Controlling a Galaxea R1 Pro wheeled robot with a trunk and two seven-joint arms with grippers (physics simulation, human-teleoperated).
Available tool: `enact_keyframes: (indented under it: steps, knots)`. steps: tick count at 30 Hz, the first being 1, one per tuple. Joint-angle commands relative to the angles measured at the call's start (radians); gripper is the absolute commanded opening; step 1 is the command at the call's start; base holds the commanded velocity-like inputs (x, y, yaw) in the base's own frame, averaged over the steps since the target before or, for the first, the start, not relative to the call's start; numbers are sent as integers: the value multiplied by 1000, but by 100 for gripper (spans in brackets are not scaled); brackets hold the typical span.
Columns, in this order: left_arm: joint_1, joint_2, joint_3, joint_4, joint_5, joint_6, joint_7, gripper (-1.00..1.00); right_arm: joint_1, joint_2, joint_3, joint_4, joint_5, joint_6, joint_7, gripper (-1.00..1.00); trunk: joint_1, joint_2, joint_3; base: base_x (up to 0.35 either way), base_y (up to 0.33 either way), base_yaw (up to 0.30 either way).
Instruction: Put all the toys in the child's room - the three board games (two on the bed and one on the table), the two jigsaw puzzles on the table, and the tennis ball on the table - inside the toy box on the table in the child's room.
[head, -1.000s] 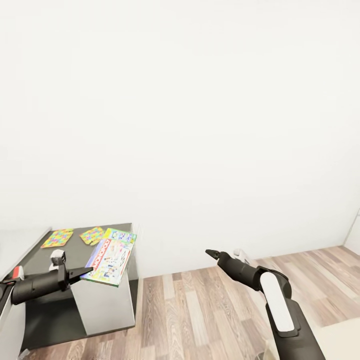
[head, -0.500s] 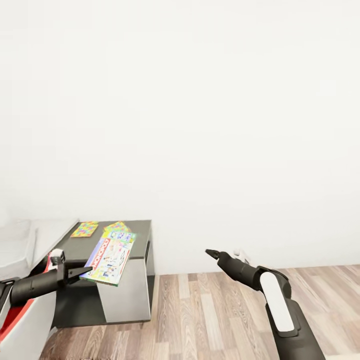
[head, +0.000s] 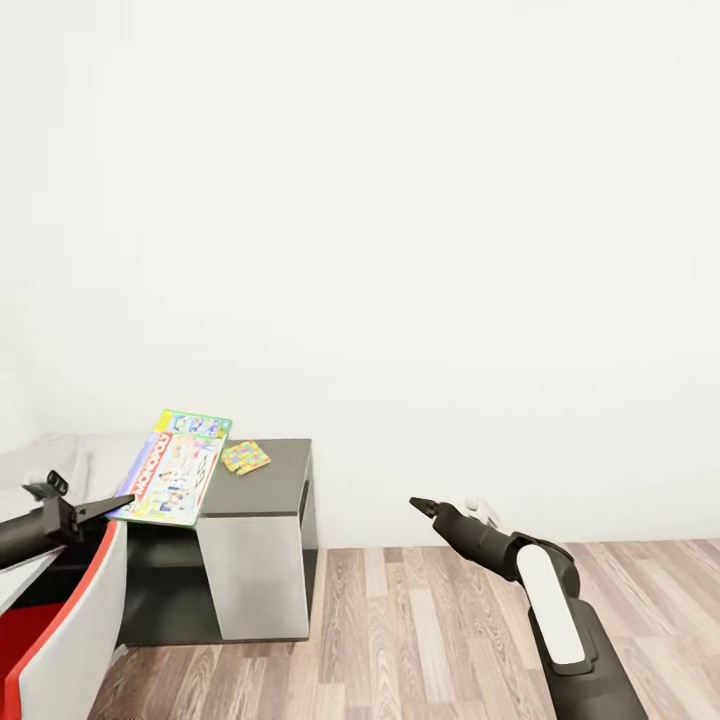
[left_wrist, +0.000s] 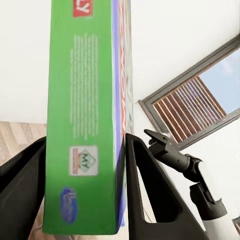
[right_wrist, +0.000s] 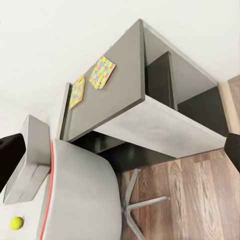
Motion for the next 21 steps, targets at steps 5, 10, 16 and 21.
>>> enact_keyframes:
  steps: [5,10,16,21]
  knots:
    - [-1,9,0,1,5,11,-4,-100,0,0,0,-2,-1,-18,1,100,0,-1,-2,0,0,138]
    - [-1,10,6,1,16,11,-4,-100,0,-5,28,-3,0,-22,1,100,0,-1,-5,0,0,203]
    - [1,5,18,1,50,10,-4,-100,0,1,42,-7,-2,-21,2,100,0,-1,-11,0,0,205]
    - [1,4,19,1,53,9,-4,-100,-1,5,122,-11,-3,-30,0,100,0,-1,-18,65,-55,194]
